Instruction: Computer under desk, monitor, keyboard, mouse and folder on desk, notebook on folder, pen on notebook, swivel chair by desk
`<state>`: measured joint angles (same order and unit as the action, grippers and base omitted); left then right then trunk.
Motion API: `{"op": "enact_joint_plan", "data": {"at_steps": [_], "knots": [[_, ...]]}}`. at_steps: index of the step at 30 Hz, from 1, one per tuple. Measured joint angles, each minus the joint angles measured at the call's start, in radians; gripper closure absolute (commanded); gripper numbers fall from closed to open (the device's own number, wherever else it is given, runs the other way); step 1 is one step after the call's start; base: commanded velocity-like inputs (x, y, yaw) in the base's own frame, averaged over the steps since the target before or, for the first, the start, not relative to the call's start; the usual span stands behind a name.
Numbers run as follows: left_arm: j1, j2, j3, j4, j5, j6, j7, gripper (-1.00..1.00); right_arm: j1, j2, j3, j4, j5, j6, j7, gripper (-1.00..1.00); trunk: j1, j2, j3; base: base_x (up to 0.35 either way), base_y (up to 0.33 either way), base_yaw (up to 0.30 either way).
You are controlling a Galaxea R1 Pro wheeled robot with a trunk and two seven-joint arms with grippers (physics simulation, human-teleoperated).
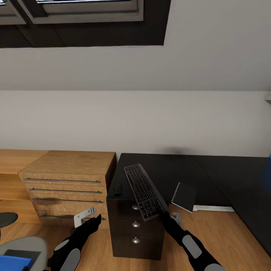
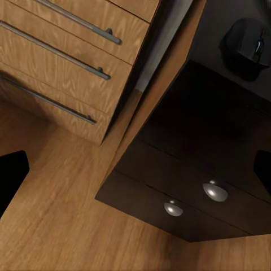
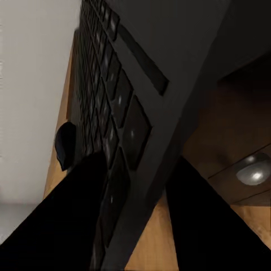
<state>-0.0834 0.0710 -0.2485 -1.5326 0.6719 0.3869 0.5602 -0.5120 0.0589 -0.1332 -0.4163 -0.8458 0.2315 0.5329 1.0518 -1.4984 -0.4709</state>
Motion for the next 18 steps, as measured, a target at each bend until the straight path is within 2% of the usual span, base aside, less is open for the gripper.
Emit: {"op": "enact_joint_plan", "data": {"at_steps": [7,11,18], "knots": [[0.000,0.000,0.000,0.000,0.000,0.000,0.000,-1.00,0.000,0.000,0.000,0.000,0.002,0.000,0.001,1.00,0.000,0.000,0.000,0.000,0.000,0.000],[0.000,0.000,0.000,0.000,0.000,0.000,0.001,-1.00,0.000,0.000,0.001,-0.003,0.003,-0.002,0.003,1.00,-0.015,0.028,0.012,0.000,0.000,0.000],[0.000,0.000,0.000,0.000,-0.004,-0.001,0.003,-1.00,0.000,0.000,0.000,-0.088,0.004,-0.001,0.003,1.00,-0.042,0.077,0.034,0.000,0.000,0.000]]}}
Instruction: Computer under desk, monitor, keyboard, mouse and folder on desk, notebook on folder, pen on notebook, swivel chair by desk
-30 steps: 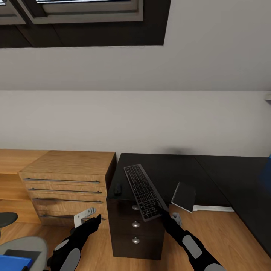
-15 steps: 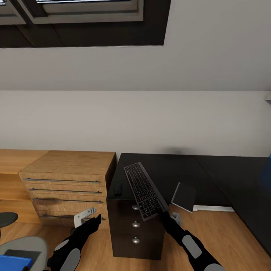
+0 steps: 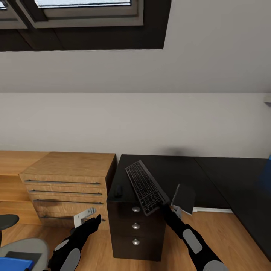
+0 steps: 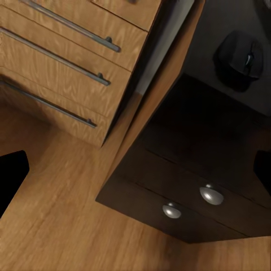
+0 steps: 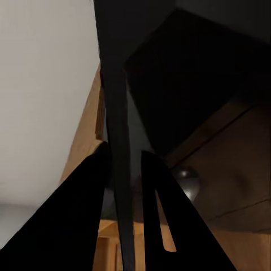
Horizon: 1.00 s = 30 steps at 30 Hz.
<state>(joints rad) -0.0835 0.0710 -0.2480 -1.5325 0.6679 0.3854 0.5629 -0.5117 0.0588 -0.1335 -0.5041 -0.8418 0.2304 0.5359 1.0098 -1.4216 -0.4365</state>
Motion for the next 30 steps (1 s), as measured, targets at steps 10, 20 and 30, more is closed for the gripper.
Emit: {"op": "enact_joint_plan", "data": {"at_steps": [10,20,30], "knots": [[0.000,0.000,0.000,0.000,0.001,0.000,0.000,-1.00,0.084,0.025,-0.004,-0.272,-0.008,0.011,-0.007,1.00,-0.038,0.070,0.031,-0.247,-0.055,0.000],[0.000,0.000,-0.001,0.000,0.001,-0.001,0.000,-1.00,0.251,0.055,-0.003,-0.614,-0.243,0.044,-0.203,1.00,-0.076,0.140,0.063,-0.332,-0.122,0.000],[0.000,0.000,-0.001,0.000,0.001,0.000,0.000,-1.00,0.270,0.017,-0.003,-0.641,-0.474,0.110,-0.222,1.00,-0.114,0.210,0.094,-0.332,-0.136,0.000]]}}
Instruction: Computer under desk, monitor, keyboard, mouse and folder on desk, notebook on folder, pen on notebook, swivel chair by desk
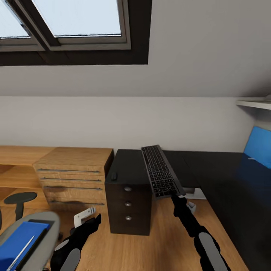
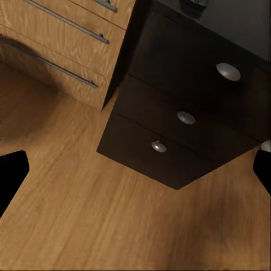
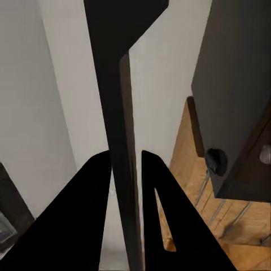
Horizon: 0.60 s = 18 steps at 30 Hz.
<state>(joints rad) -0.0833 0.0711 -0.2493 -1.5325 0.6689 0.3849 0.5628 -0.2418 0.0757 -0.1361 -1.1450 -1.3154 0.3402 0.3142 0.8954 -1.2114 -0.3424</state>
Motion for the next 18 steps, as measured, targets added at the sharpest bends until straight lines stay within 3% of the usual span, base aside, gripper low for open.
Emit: {"op": "enact_joint_plan", "data": {"at_steps": [3,18], "knots": [[0.000,0.000,0.000,0.000,0.000,-0.001,0.000,-1.00,0.000,-0.004,0.001,0.001,-0.034,0.001,-0.002,1.00,-0.011,0.021,0.009,-0.333,-0.117,0.000],[0.000,0.000,0.000,0.000,0.000,-0.001,0.000,-1.00,0.000,-0.003,-0.002,0.004,-0.035,-0.008,-0.077,1.00,-0.069,0.126,0.054,-0.339,-0.002,-0.028]]}}
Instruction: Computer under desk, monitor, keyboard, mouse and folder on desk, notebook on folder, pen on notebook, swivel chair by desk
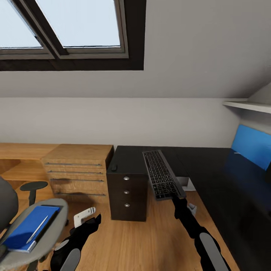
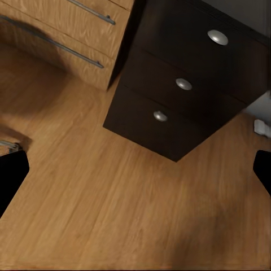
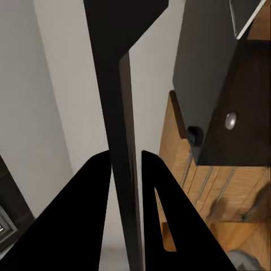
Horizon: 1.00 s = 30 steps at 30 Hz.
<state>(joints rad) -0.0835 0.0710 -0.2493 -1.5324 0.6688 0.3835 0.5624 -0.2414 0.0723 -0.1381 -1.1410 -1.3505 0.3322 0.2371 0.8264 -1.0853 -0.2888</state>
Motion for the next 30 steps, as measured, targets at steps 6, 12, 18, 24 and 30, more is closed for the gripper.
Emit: {"op": "enact_joint_plan", "data": {"at_steps": [6,12,18,24,30], "knots": [[0.000,0.000,0.000,0.000,0.000,-0.001,0.000,-1.00,0.000,0.000,-0.029,0.005,-0.001,0.001,-0.028,1.00,-0.023,0.042,0.011,-0.340,0.000,-0.172],[0.000,0.000,0.000,0.000,-0.001,-0.002,0.001,-1.00,0.000,0.000,-0.044,0.012,-0.002,0.002,-0.036,1.00,-0.027,0.049,0.006,-0.335,-0.087,-0.175],[0.000,0.000,0.000,0.000,-0.001,-0.001,0.001,-1.00,0.000,-0.001,-0.044,0.012,-0.003,0.004,-0.036,1.00,-0.027,0.049,-0.001,-0.327,-0.181,-0.112],[0.000,0.000,0.000,0.000,-0.001,0.000,0.001,-1.00,0.000,-0.001,-0.042,0.011,-0.005,0.006,-0.033,1.00,-0.027,0.049,-0.002,-0.326,-0.191,-0.013],[0.000,0.000,0.000,0.000,-0.001,0.000,0.001,-1.00,0.000,-0.002,-0.041,0.011,-0.006,0.009,-0.033,1.00,-0.027,0.049,-0.002,-0.316,-0.202,-0.001]]}}
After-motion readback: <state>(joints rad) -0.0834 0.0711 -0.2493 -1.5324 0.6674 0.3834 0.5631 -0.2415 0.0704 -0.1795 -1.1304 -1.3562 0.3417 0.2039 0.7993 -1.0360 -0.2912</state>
